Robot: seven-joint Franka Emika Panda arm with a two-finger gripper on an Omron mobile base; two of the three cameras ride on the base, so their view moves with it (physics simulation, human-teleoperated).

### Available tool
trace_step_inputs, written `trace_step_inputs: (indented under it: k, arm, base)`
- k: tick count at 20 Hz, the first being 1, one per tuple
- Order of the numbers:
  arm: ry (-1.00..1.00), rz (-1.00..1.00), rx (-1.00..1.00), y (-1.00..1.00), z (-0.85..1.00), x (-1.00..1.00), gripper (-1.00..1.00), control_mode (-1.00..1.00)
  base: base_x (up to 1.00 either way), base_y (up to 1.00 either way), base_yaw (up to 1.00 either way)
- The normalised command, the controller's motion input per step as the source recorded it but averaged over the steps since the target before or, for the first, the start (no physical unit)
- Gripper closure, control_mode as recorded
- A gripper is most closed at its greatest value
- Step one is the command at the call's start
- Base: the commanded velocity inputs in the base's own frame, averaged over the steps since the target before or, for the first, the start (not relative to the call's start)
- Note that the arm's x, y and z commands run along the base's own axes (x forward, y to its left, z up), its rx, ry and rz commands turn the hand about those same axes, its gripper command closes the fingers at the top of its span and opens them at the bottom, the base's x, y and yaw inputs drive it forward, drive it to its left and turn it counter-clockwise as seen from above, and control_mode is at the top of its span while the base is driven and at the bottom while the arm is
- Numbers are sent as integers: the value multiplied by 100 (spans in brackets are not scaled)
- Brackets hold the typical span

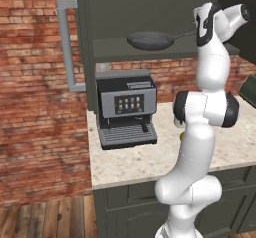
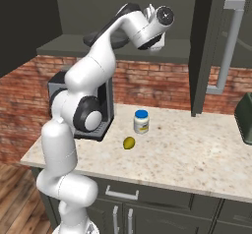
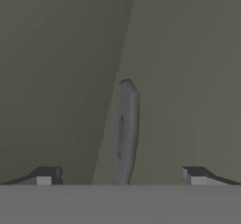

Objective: Pick the pan from the cabinet and place it on the stove. Then turn on the stove burner for the pan.

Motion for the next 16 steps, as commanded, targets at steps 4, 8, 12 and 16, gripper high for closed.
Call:
trace_step_inputs:
  k: [4, 8, 12, 16]
  arm:
    - [-3, 1, 0, 12, -13, 29, -100, -100]
    - [-3, 1, 0, 11, -12, 27, -100, -100]
    - [-3, 1, 0, 11, -13, 24, -100, -100]
    - [-4, 1, 0, 5, -16, 23, -100, -100]
  base:
    - [0, 0, 0]
    - [0, 0, 0]
    - [0, 0, 0]
    - [0, 0, 0]
